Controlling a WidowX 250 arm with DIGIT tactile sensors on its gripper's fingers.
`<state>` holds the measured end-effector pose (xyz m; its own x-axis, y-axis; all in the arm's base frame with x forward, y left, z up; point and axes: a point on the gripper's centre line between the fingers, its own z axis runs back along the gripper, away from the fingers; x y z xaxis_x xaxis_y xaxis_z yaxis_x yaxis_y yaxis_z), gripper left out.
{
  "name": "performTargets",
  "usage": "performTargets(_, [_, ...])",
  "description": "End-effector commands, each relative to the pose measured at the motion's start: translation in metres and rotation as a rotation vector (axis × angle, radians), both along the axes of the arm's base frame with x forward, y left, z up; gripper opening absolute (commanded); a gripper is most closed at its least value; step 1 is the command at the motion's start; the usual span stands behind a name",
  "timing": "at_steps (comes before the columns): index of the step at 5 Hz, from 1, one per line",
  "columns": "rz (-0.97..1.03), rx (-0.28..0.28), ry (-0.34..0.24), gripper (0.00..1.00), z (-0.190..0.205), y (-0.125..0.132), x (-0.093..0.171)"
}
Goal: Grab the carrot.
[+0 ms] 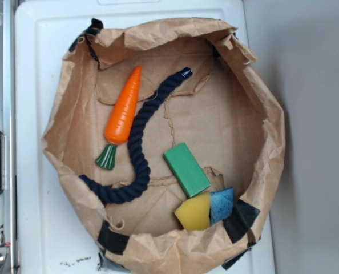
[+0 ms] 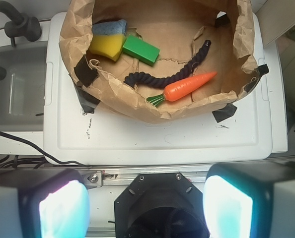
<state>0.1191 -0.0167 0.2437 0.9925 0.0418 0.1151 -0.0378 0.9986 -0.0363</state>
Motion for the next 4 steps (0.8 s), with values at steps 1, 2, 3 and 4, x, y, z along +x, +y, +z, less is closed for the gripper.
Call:
performTargets(1, [0.000, 0.000, 0.000, 1.00, 0.000, 0.000, 0.000])
performTargets(2, [0.018, 0.003, -0.020, 1.00, -0.002, 0.000, 0.033])
performTargets(3, [0.042, 0.023, -0.024, 1.00, -0.014, -0.004, 0.083])
performTargets(4, [0.054, 0.088, -0.011, 1.00, -0.037, -0.002, 0.133])
